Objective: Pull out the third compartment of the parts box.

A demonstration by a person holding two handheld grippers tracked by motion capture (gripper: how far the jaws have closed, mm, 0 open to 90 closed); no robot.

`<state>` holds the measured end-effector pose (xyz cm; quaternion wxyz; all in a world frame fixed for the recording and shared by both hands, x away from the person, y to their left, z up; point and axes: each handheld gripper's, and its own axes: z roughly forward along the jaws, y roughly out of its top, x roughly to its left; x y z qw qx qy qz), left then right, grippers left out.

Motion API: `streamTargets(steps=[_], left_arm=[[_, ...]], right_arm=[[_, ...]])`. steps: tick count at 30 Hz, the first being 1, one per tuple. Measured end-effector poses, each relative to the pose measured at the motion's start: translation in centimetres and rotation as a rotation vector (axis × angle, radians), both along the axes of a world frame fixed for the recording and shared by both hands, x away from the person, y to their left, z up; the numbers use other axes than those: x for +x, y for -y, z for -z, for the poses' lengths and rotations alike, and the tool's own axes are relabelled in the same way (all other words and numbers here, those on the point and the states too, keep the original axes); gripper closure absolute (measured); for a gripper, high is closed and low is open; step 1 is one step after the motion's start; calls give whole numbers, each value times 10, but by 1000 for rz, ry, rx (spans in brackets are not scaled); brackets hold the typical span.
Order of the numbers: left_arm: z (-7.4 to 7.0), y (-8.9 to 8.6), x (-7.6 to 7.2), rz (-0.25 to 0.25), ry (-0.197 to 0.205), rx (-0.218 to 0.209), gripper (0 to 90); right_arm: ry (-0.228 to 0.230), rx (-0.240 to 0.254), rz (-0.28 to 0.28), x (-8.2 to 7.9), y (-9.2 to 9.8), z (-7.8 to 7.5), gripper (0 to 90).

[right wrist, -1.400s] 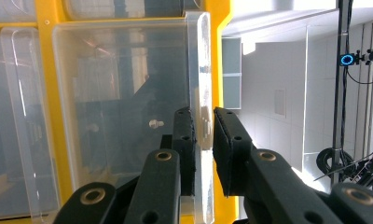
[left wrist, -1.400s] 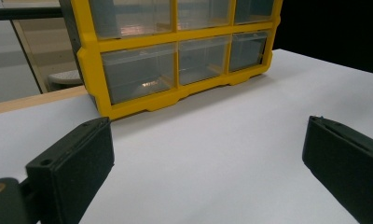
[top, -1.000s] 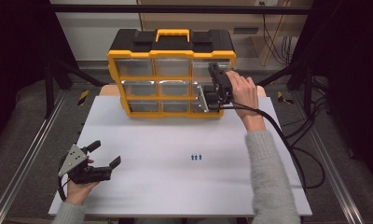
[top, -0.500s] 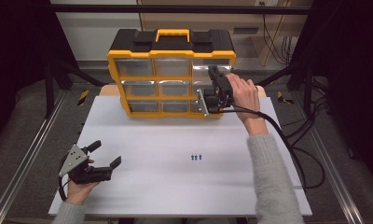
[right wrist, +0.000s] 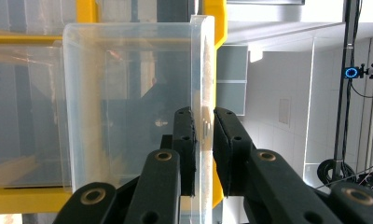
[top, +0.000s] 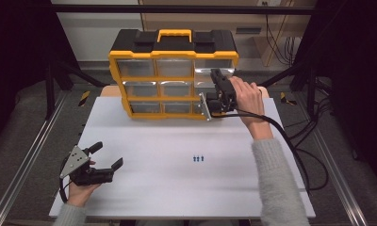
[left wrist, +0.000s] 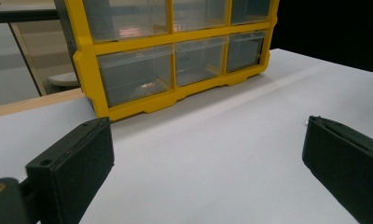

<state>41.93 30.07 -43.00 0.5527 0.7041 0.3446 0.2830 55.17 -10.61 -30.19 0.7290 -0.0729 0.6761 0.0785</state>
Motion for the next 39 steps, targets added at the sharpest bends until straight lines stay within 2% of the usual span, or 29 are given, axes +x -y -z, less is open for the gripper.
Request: streamTargets(steps=[39], left_arm=[[-1,2,-1,4,1,8,16]], right_arm=[[-9,-27,-9,-28,-3,-1,797]])
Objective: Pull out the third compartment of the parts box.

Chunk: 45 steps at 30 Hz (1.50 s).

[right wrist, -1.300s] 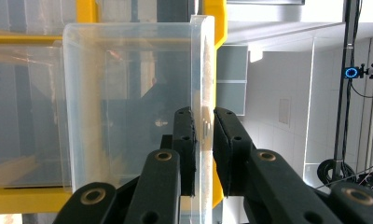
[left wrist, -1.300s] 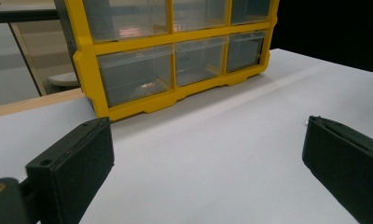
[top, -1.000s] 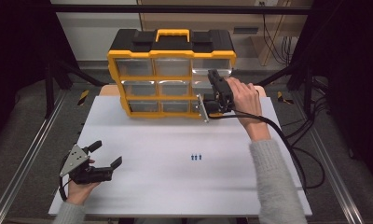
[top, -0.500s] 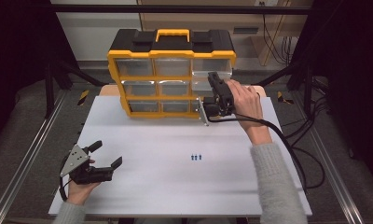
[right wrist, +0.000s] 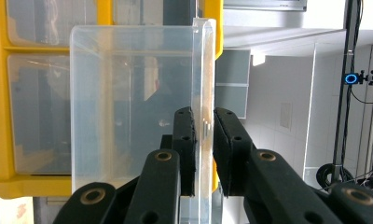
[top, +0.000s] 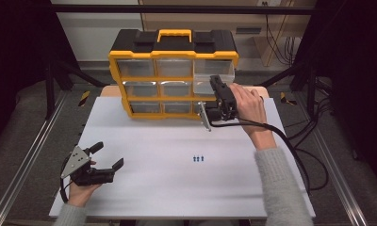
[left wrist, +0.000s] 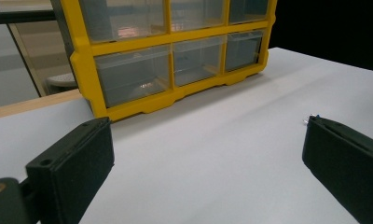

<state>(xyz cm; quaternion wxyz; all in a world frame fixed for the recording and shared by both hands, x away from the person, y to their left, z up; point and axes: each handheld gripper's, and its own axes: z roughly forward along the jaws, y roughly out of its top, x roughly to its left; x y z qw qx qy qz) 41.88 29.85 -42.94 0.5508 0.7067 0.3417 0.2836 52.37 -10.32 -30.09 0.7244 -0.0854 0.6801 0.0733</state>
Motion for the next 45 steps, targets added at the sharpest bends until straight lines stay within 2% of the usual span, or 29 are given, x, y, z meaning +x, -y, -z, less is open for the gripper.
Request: streamTargets(steps=[24,39,45], left_arm=[[-1,1,0,2,2,0,16],[-1,1,-1,2,4,1,16],[-1,1,-1,2,4,2,16]], right_arm=[[-11,-10,-16,-16,-1,0,795],[-20,-10,-18,-19,-1,-1,790],[-33,6,-12,-19,-1,-2,780]])
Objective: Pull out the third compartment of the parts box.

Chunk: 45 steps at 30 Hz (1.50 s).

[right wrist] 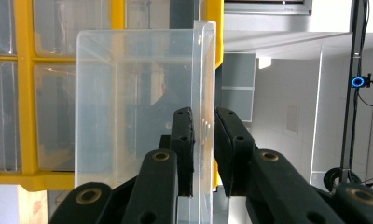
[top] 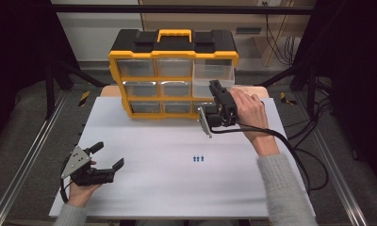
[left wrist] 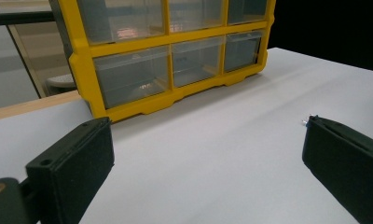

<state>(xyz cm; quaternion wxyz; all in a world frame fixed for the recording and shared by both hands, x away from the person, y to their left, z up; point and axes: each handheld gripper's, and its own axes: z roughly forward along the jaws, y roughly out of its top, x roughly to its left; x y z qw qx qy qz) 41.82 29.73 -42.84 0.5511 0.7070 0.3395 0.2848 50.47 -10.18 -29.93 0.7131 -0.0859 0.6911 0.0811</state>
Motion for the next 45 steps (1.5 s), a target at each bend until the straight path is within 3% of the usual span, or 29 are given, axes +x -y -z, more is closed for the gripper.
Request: streamTargets(steps=[8,15,20,29,34,40,45], left_arm=[[0,0,0,-1,0,1,16],[0,0,0,-1,0,0,16],[0,0,0,0,-2,0,16],[0,0,0,-1,-4,3,15],[0,0,0,0,-5,4,15],[1,1,1,2,-9,8,13],[1,1,1,2,-11,8,13]], right_arm=[[-48,78,1,-2,2,-6,623],[-153,265,-19,-5,3,-13,465],[-219,437,-48,-8,6,-17,378],[-298,641,-86,-15,12,-23,247],[-375,778,-99,-16,16,-23,143],[-457,921,-119,-18,25,-22,90],[-513,1011,-137,-21,34,-19,86]])
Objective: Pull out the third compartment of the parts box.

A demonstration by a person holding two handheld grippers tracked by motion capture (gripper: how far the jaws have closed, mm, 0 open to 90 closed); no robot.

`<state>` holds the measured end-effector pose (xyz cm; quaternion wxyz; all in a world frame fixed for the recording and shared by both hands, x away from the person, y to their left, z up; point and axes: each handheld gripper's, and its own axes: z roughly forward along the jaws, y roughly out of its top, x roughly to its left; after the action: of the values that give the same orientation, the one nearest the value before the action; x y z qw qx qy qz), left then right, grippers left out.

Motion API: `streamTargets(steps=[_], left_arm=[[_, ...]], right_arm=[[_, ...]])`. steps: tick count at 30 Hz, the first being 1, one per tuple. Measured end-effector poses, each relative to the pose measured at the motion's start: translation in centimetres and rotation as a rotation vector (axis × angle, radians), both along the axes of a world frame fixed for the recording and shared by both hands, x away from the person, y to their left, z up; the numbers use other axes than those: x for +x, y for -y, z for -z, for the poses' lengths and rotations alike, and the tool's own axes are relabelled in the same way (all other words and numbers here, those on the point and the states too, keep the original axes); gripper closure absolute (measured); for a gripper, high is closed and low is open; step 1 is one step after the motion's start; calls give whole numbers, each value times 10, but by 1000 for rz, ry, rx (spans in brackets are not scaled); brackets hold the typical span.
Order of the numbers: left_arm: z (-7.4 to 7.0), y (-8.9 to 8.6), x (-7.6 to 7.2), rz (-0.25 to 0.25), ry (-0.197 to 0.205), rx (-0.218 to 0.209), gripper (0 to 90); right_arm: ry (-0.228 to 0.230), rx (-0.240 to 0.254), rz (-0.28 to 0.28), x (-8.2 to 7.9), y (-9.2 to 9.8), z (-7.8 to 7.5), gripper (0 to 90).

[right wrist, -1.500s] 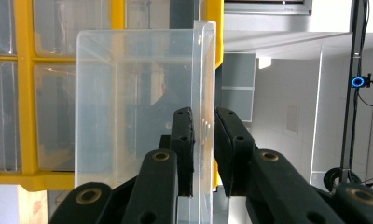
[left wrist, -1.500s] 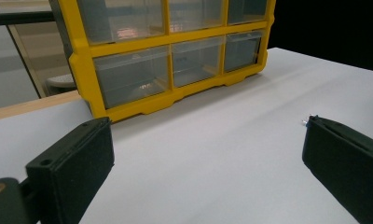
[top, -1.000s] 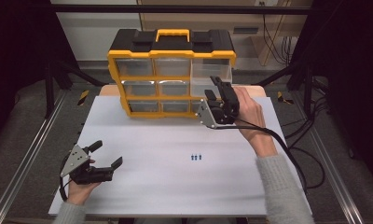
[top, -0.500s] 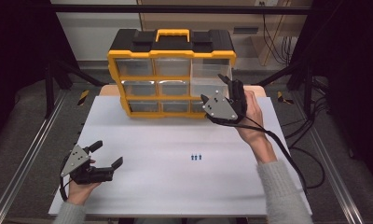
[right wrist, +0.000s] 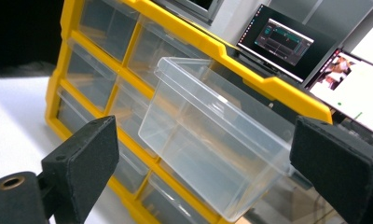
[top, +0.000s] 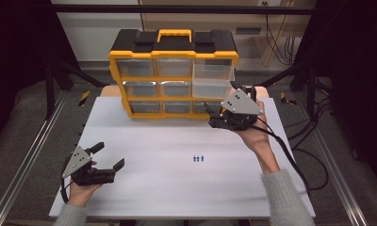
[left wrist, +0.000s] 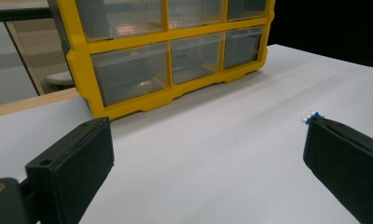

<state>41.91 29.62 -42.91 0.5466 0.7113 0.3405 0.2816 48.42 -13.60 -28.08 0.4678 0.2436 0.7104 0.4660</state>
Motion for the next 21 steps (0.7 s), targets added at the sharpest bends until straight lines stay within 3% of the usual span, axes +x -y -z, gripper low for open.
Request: streamTargets(steps=[5,21], left_arm=[[0,0,0,-1,-4,0,12],[1,1,1,-3,-12,6,11]], right_arm=[[-56,88,-16,-3,12,5,82],[-131,211,2,-18,46,29,69]])
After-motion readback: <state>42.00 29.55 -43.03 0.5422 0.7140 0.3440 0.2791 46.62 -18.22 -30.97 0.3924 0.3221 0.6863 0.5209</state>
